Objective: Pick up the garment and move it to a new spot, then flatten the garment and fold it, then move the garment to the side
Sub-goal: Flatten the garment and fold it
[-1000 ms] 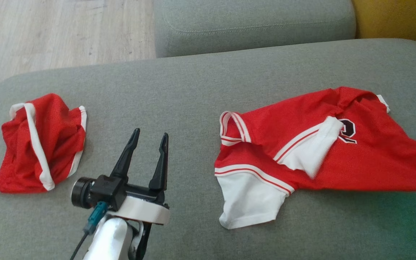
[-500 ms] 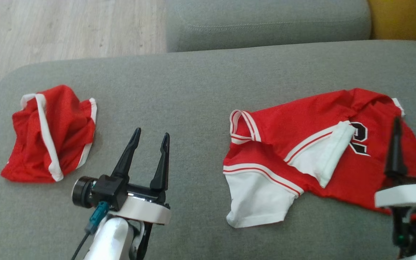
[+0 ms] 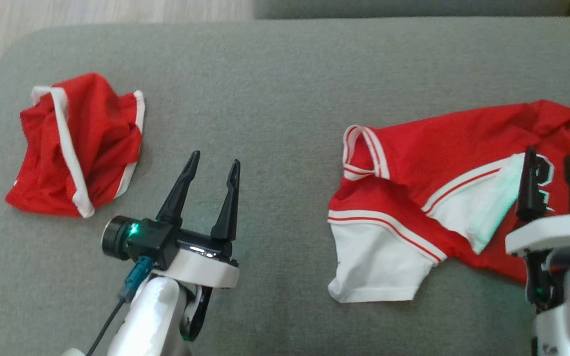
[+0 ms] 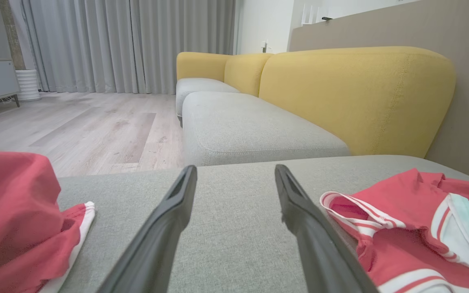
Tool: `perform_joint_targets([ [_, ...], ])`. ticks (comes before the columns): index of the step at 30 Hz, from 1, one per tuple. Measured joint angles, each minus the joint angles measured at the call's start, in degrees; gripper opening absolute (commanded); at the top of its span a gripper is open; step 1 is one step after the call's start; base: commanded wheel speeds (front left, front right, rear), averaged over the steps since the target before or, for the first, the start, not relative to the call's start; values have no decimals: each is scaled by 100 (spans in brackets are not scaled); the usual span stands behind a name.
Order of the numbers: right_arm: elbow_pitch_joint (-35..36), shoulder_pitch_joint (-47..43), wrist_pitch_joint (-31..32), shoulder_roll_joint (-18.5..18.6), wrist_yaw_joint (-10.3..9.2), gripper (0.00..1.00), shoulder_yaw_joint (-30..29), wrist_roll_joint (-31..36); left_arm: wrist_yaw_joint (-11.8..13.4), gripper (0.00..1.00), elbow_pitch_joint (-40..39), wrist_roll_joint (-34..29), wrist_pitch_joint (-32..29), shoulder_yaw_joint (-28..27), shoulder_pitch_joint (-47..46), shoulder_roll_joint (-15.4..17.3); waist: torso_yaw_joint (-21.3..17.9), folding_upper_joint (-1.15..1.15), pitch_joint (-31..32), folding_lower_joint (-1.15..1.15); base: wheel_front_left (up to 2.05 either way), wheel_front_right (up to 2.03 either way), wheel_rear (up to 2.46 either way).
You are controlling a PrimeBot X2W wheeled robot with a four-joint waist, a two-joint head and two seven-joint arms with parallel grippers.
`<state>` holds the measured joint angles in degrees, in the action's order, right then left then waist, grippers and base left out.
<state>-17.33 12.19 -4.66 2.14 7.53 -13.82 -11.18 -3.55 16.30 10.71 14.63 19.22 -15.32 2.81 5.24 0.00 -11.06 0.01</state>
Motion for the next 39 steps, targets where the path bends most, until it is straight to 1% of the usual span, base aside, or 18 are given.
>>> perform_joint_targets([
  [2,-332,208,112,7,0,100,-156,64,0,100,2,0,0,35,-3,-2,70,0,-77,0,0,0,0],
  [8,-1252,610,196,14,0,100,-581,348,0,100,24,0,0,79,-18,-3,236,0,-173,-1,0,0,0],
  [10,-1526,697,214,16,0,100,-657,370,0,100,32,0,0,83,-26,-3,264,0,-175,-1,0,0,0],
  [14,-1965,797,129,20,0,100,-601,325,0,100,54,0,0,89,-55,-3,297,0,-170,-1,0,0,0],
  [15,-2043,819,75,23,0,76,-557,274,0,100,58,0,0,89,-65,-3,302,0,-165,-1,0,0,0],
  [16,-2090,843,18,24,0,14,-490,234,0,100,58,0,0,91,-70,-4,304,0,-160,-1,0,0,0],
  [17,-2113,859,-55,26,0,0,-398,189,0,100,62,0,0,91,-71,-4,306,0,-152,-1,0,0,0],
  [23,-2003,948,-287,27,0,0,-12,-62,1,100,129,0,0,90,-70,-5,309,0,-36,-1,0,0,0],
  [28,-1450,939,-285,40,0,0,511,-532,2,100,187,0,0,91,-60,-7,325,0,165,-2,0,0,0],
  [31,-1067,940,-65,42,0,0,761,-1089,3,100,183,1,0,98,-47,-7,379,0,250,-3,0,0,0],
  [35,-734,1009,282,43,0,0,789,-1302,4,100,157,46,0,135,-38,-7,539,0,211,-2,0,0,0],
  [39,-743,1562,595,45,0,0,485,-1209,9,100,111,115,0,215,-51,-9,780,0,61,-2,0,0,0],
])
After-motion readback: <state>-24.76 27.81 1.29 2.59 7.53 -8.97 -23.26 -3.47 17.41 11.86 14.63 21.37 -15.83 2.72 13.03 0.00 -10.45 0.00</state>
